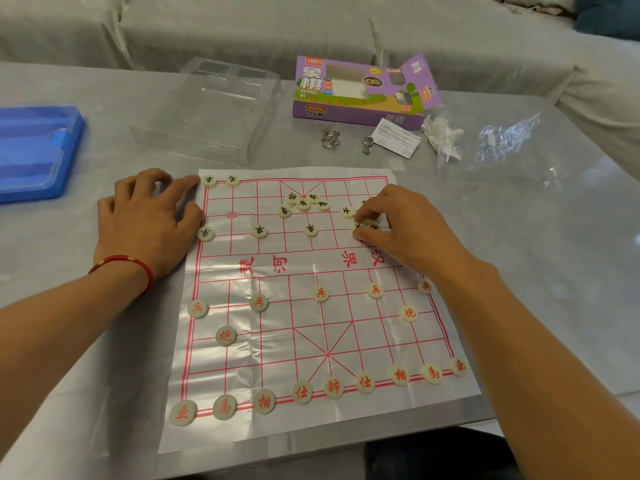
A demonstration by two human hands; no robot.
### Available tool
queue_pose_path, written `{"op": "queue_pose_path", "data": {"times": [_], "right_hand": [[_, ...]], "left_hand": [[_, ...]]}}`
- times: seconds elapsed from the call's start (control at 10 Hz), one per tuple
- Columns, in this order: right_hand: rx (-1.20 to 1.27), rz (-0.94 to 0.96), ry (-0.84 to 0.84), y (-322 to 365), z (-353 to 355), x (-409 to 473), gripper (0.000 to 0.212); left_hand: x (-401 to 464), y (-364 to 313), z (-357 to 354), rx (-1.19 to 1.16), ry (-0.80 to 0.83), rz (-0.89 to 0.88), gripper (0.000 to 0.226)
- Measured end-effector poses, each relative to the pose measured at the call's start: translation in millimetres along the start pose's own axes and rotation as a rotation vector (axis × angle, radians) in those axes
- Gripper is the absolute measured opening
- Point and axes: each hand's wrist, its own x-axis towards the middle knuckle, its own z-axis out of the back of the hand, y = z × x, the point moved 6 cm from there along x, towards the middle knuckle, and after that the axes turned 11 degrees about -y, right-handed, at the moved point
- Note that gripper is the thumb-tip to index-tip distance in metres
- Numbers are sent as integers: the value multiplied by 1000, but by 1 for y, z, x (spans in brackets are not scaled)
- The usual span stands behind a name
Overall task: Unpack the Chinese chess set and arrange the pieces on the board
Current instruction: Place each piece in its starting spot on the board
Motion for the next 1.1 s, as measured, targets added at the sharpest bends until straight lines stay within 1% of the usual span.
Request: {"op": "queue_pose_path", "data": {"times": [0.6, 0.7, 0.8, 0.9, 1.0, 1.1], "right_hand": [[9, 30, 19, 2, 2, -1, 33], [24, 16, 18, 0, 6, -2, 37], [46, -43, -41, -12, 18, -4, 31], [65, -101, -58, -21, 22, -6, 26], [57, -110, -9, -20, 14, -7, 27], [61, -105, -44, -19, 13, -1, 24]], "left_hand": [[0, -1, 0, 1, 5, -1, 50], [0, -2, 2, -1, 3, 6, 50], [-1, -2, 1, 1, 3, 4, 50], [0, -2, 2, -1, 6, 7, 51], [0, -2, 1, 0, 4, 4, 51], [0, -2, 1, 7, -1, 0, 50]]}}
